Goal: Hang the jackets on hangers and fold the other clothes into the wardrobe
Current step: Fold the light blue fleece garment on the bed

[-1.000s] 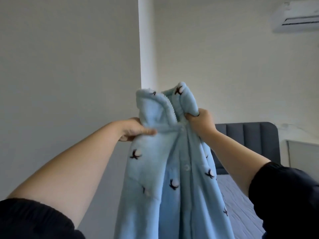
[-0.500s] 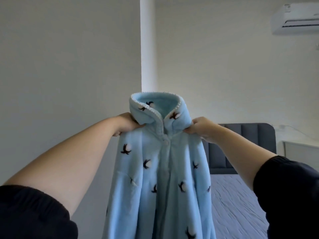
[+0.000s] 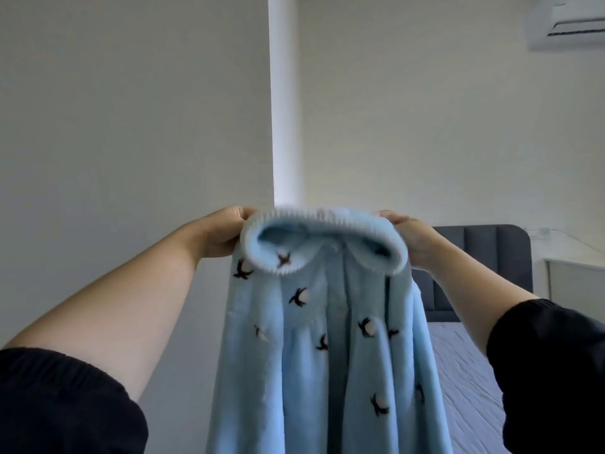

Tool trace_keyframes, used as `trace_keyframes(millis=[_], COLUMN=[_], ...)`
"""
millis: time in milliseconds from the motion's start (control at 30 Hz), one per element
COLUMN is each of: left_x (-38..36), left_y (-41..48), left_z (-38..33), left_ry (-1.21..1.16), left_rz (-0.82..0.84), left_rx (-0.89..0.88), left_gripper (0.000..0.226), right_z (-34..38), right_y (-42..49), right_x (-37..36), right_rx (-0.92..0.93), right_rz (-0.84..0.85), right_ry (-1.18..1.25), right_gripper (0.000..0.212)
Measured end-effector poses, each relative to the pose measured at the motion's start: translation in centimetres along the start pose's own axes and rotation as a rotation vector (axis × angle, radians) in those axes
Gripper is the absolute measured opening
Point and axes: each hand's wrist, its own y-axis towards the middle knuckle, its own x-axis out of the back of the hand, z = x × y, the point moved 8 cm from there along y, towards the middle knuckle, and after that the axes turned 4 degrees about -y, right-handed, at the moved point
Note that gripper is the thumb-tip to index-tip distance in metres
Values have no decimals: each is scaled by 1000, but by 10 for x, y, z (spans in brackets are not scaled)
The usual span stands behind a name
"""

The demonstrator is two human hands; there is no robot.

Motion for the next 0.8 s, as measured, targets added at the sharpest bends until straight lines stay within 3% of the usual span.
trace_keyframes(millis=[33, 100, 167, 200, 300, 367, 433, 500, 600, 667, 733, 800], left_x=[2, 3, -8, -10, -11, -10, -8, -7, 13, 23, 20, 21], left_y=[-1, 4, 5, 6, 9, 13, 21, 26, 6, -1, 0, -4], left_z=[3, 16, 22, 26, 32, 37, 34, 9, -26, -6, 24, 32], left_ry=[-38, -169, -234, -161, 289, 605, 975, 1122, 889, 692, 747, 895], left_rz=[-61, -81, -2, 29, 33, 32, -1, -187, -673, -710, -580, -566], left_rx=[21, 110, 198, 220, 210, 236, 230, 88, -140, -99, 37, 80], left_gripper=[39, 50, 32, 20, 33, 56, 80, 66, 33, 34, 38, 34], right_z=[-4, -13, -19, -22, -27, -28, -21, 2, 23, 9, -7, -15], right_y=[0, 1, 1, 1, -1, 3, 11, 11, -6, -7, -4, -4], right_x=[3, 7, 6, 5, 1, -2, -7, -8, 13, 20, 13, 5], right_rx=[-34, -126, -195, -209, -169, -121, -20, 149, 255, 125, 12, -12], right_rz=[-24, -49, -20, 9, 56, 35, -87, -349, -738, -721, -604, -537], right_ry=[35, 43, -42, -150, -678, -1068, -1256, -1251, -1017, -956, -1078, -1178], right_gripper=[54, 44, 19, 19, 16, 42, 54, 44, 19, 27, 31, 24])
